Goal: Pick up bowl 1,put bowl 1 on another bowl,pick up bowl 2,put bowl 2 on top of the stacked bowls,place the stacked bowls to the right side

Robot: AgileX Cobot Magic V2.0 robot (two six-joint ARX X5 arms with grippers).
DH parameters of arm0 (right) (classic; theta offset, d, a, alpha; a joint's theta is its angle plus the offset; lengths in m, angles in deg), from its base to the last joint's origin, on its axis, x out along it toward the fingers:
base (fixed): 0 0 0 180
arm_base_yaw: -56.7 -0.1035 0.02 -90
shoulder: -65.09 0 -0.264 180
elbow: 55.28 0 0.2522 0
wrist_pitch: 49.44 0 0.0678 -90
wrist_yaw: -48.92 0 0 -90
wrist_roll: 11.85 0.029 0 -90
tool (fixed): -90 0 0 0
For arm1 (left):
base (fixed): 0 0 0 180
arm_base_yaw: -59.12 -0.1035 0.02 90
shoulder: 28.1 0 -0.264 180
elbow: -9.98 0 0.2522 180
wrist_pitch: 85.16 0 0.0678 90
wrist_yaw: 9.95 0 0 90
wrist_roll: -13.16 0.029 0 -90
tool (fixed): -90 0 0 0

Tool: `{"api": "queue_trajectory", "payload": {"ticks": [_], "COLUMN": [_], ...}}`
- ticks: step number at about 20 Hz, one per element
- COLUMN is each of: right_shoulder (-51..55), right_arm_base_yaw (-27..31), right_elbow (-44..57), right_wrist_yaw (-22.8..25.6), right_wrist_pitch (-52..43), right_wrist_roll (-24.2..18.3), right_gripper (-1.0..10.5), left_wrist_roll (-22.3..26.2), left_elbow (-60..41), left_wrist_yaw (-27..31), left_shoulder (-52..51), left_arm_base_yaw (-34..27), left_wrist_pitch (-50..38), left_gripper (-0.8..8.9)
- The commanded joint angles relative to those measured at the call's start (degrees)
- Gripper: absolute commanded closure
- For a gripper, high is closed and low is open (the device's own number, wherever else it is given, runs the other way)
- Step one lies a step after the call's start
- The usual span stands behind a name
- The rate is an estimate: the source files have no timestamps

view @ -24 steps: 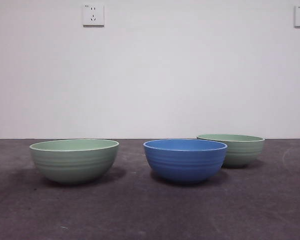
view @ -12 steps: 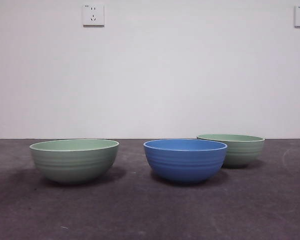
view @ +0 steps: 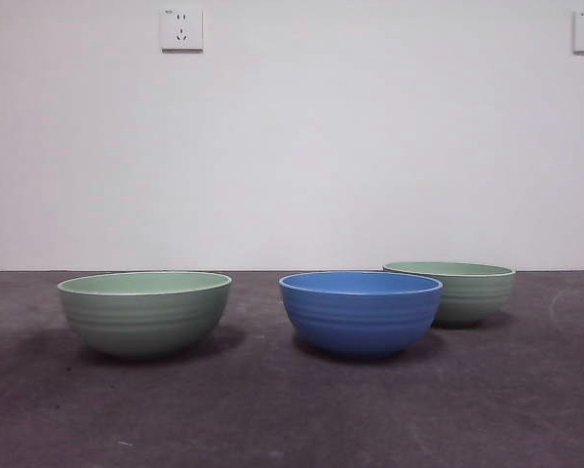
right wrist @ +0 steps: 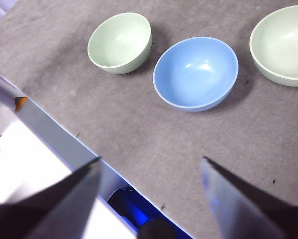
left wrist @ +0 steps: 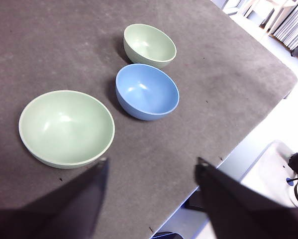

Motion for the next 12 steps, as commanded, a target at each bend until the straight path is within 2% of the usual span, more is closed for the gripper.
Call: {"api": "queue_trajectory", "payload": {"ticks": [1,5,9,12], "right_shoulder": [0.02,-0.11,-1.53,-3.65], "right_arm_base_yaw": [-0.09,-0.09,-0.09,-0.09], "right_elbow": [-0.13,-0.13,-0.13,-0.13], "right_wrist_yaw": [0.11,0.55,8.0,11.1], "right_wrist_pitch": [-0.13,-0.24,-2.56,-6.27], "right_wrist_roll": [1.6,3.13,11.17,15.43], "right_gripper": [4.0,4.1,4.1,4.1], "left_wrist_roll": [-0.2,-0.2,-0.2,-0.17], "left_elbow": [-0.02,-0.02,-0.02,-0.02], "left_wrist_yaw": [0.04,0.04,0.02,0.02], "left_shoulder": [0.0,-0.02,0.0,0.0], "left_arm_base_yaw": [0.17,0.17,0.17,0.17], "left_wrist_pitch": [-0.02,-0.02,-0.04,-0.02], "left_gripper": [2.35,2.37,2.37,2.37]}}
